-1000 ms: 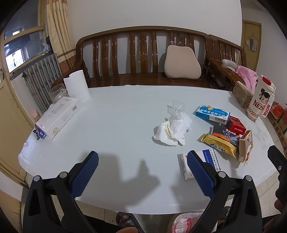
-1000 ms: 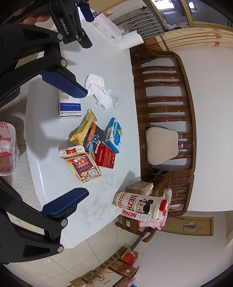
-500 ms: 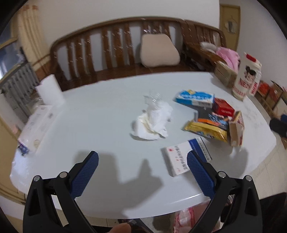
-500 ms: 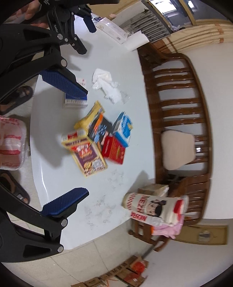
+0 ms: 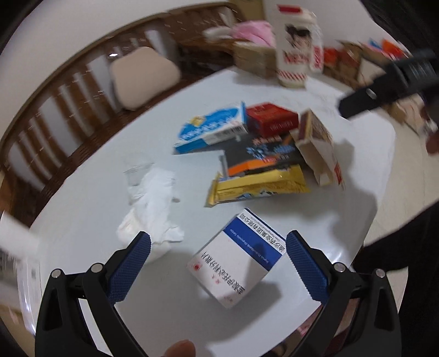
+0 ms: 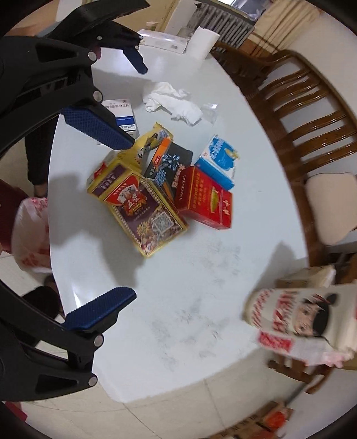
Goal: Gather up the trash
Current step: 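Grasp the white-and-blue medicine box with the left tool while the right tool reaches the gold card box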
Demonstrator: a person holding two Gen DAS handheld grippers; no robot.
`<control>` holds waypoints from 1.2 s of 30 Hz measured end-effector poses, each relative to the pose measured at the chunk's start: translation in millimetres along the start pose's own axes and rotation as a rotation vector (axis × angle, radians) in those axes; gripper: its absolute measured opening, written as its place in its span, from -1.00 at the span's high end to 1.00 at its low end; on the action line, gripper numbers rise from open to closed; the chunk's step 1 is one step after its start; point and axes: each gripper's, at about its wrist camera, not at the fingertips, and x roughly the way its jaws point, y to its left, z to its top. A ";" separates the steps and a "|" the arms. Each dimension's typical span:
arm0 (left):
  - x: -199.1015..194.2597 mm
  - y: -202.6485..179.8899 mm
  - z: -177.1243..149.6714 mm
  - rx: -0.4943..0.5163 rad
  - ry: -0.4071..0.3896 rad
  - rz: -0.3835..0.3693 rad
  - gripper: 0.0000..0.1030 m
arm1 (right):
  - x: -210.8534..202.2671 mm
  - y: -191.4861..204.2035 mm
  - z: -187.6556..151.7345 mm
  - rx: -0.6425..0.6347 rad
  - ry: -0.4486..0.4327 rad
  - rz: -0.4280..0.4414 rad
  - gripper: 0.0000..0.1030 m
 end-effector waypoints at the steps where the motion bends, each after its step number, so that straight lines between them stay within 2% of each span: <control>1: 2.3 -1.2 0.9 0.030 0.004 -0.021 -0.87 | 4.6 -0.2 4.1 0.017 0.018 -0.002 -0.90; 4: 2.0 -6.9 2.8 0.109 -0.007 -0.083 -0.87 | 24.5 -6.0 14.6 0.089 0.108 0.023 -0.90; 7: -3.8 -16.4 0.1 0.189 -0.031 -0.140 -0.87 | 38.0 -15.0 19.3 0.168 0.160 0.028 -0.91; 12: 7.7 -23.8 -2.8 0.253 -0.007 -0.208 -0.87 | 52.8 -27.9 21.1 0.278 0.195 0.061 -0.91; 17: 14.2 -18.2 -1.7 0.259 -0.016 -0.274 -0.86 | 61.5 -33.6 21.4 0.353 0.203 0.096 -0.91; 21: 15.4 -16.2 -3.0 0.302 -0.040 -0.282 -0.86 | 67.6 -34.9 23.3 0.367 0.210 0.084 -0.91; 25: 30.6 -11.3 0.1 0.308 0.032 -0.351 -0.86 | 71.2 -32.7 22.6 0.382 0.215 0.084 -0.91; 28: 41.8 -6.8 0.1 0.327 0.081 -0.358 -0.86 | 72.5 -30.9 25.6 0.390 0.213 0.086 -0.91; 32: 44.4 -5.5 -1.7 0.346 0.109 -0.378 -0.84 | 76.8 -32.5 27.2 0.407 0.216 0.099 -0.91; 34: 43.6 -7.1 -1.9 0.348 0.104 -0.406 -0.76 | 79.7 -32.6 25.9 0.419 0.213 0.096 -0.91; 36: 45.7 -9.8 -2.8 0.359 0.103 -0.389 -0.72 | 83.4 -34.0 24.3 0.436 0.209 0.093 -0.91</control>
